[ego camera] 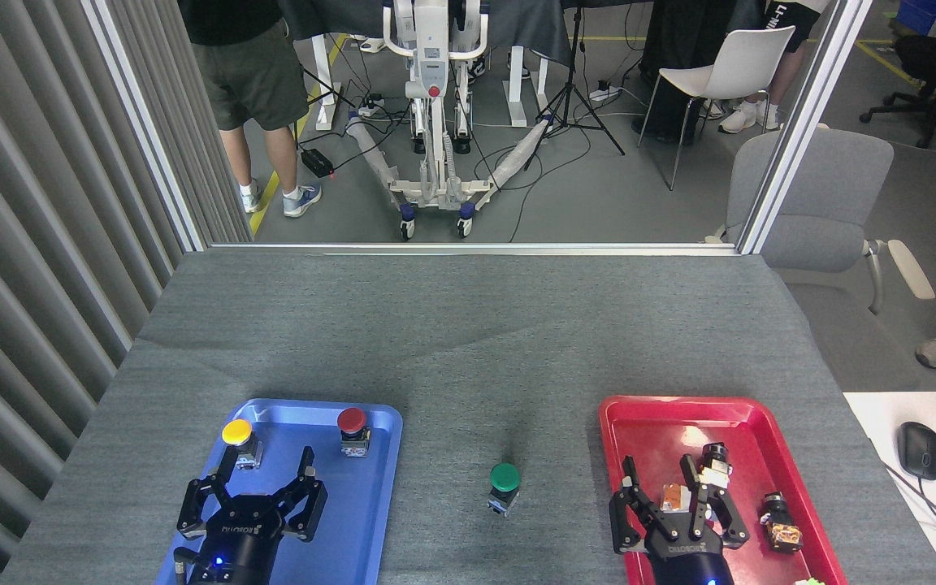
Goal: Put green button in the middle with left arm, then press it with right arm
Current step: 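Move the right hand from the red tray toward the green button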
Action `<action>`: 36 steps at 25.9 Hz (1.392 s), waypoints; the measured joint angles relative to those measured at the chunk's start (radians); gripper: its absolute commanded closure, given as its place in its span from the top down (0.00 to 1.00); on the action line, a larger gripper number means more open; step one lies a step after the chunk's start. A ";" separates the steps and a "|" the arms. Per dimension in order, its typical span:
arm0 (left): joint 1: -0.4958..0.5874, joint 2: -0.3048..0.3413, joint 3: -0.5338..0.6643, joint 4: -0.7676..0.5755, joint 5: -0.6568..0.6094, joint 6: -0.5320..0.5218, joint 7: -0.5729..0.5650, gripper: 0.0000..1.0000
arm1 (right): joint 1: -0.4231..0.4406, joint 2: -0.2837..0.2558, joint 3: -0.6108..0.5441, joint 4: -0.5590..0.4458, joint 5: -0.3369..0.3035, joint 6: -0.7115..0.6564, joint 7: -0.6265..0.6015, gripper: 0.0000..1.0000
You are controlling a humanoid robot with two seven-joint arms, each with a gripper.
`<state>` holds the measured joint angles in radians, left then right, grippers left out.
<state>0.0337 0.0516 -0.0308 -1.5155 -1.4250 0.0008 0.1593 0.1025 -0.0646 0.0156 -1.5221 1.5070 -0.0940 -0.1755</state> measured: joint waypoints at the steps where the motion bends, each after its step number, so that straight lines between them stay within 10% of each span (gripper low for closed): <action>1: 0.000 0.000 0.000 -0.002 0.000 0.000 0.000 1.00 | -0.010 0.009 0.026 0.006 0.000 0.006 0.012 0.00; 14: 0.001 -0.001 0.003 -0.008 0.001 -0.001 0.000 1.00 | -0.145 0.068 0.320 0.162 0.001 0.197 0.081 0.00; 36: 0.001 0.002 0.003 -0.009 0.009 -0.007 -0.003 1.00 | -0.189 0.084 0.372 0.327 -0.006 0.258 0.074 0.00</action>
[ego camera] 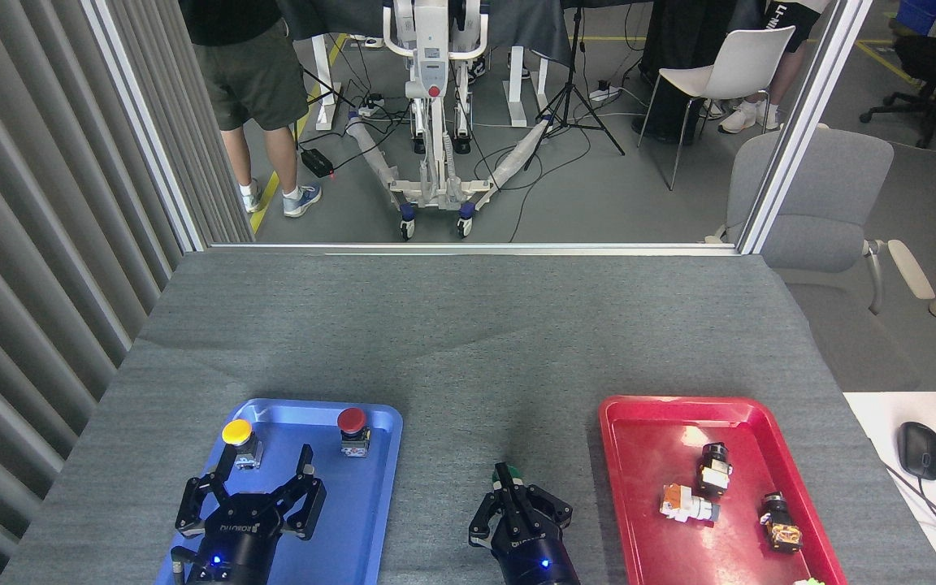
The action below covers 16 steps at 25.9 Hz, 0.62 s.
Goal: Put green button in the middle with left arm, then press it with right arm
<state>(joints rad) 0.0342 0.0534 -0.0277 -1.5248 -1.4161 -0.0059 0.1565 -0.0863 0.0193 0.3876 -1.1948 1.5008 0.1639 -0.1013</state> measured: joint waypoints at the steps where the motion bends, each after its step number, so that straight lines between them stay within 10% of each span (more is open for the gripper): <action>1: 0.000 0.001 0.000 0.000 0.000 -0.001 0.000 1.00 | 0.000 -0.001 0.000 0.000 0.000 0.002 -0.001 0.00; 10: 0.000 0.003 -0.002 0.004 0.000 -0.008 0.000 1.00 | 0.015 -0.003 0.007 -0.077 -0.001 0.048 0.015 0.04; 13: 0.001 0.002 -0.003 0.001 0.000 -0.010 0.000 1.00 | 0.029 -0.011 0.007 -0.137 -0.001 0.065 0.002 0.69; 16: 0.001 0.001 -0.007 -0.001 0.000 -0.012 0.000 1.00 | 0.055 -0.034 -0.004 -0.196 -0.001 0.077 -0.003 0.95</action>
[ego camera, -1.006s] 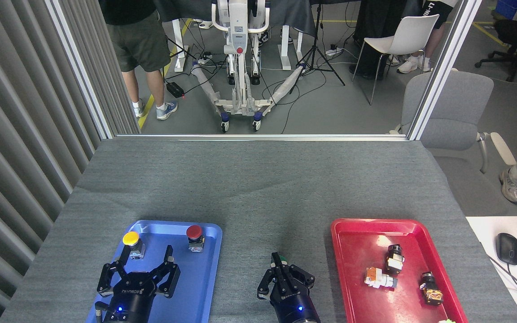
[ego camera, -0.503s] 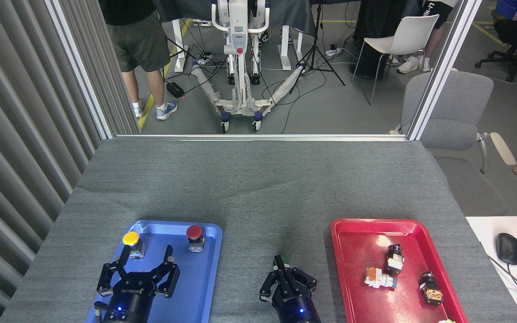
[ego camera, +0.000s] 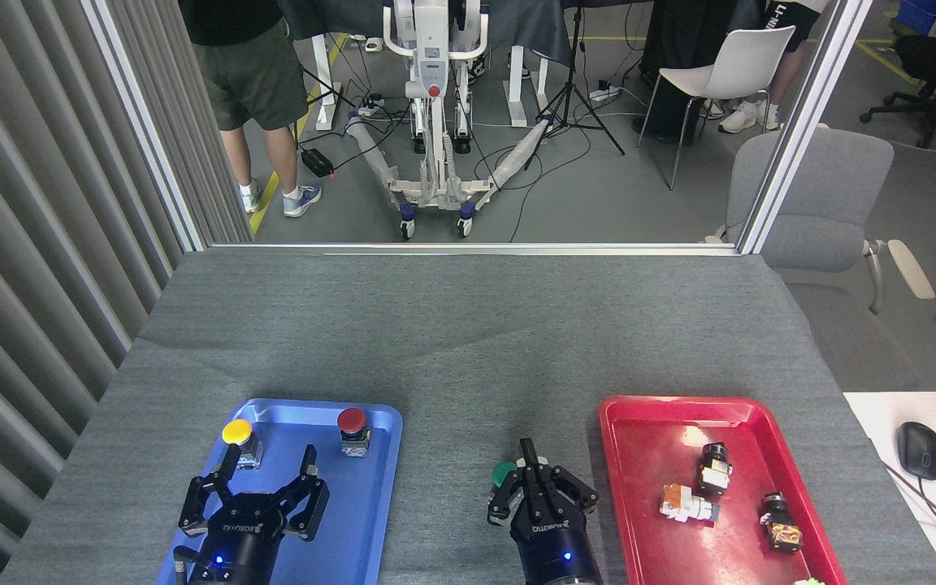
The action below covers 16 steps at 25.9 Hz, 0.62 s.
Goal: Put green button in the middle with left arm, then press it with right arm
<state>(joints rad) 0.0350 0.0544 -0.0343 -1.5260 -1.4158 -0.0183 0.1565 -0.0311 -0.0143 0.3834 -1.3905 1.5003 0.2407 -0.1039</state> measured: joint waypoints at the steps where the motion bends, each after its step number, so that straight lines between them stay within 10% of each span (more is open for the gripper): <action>1: 0.000 0.000 -0.001 -0.002 0.000 -0.001 0.000 1.00 | 0.011 -0.009 -0.009 -0.022 0.000 0.001 -0.001 0.98; 16: -0.004 0.004 -0.010 -0.024 -0.005 -0.004 0.020 1.00 | 0.200 -0.130 -0.331 -0.221 -0.003 -0.141 -0.055 0.99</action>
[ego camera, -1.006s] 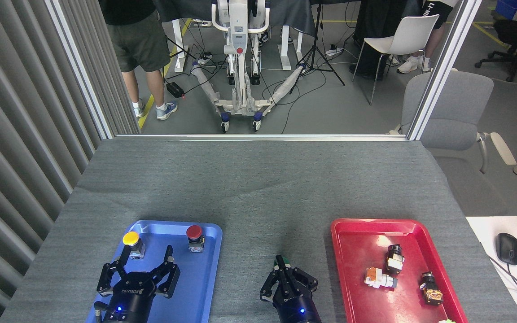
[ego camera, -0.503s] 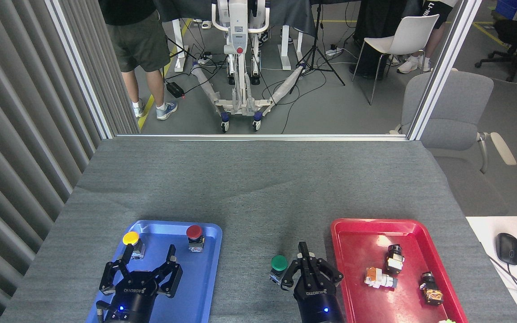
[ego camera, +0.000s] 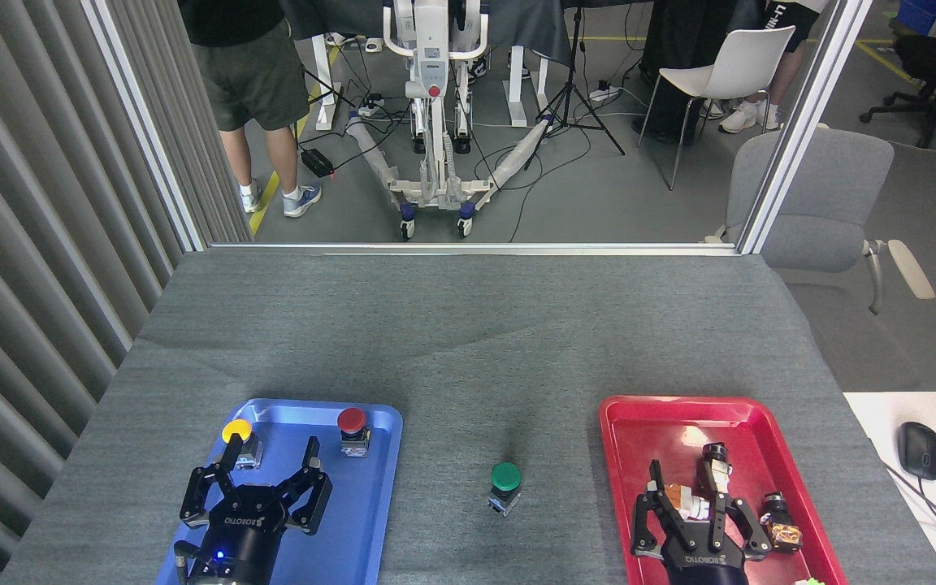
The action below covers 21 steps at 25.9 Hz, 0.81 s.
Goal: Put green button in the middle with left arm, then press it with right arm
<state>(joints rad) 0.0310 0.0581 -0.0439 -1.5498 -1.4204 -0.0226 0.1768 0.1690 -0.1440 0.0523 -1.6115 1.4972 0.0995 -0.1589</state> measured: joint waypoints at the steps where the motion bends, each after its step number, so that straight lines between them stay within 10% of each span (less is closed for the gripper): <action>1: 0.000 0.000 0.000 0.003 0.000 -0.004 0.000 1.00 | 0.010 -0.004 -0.014 -0.008 0.000 -0.003 -0.011 0.99; 21: 0.000 0.002 -0.001 0.079 -0.002 -0.032 0.013 1.00 | 0.037 -0.058 -0.087 -0.027 -0.076 -0.016 -0.039 1.00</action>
<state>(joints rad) 0.0306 0.0598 -0.0444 -1.4711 -1.4220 -0.0551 0.1902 0.2058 -0.2023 -0.0346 -1.6383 1.4209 0.0833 -0.1977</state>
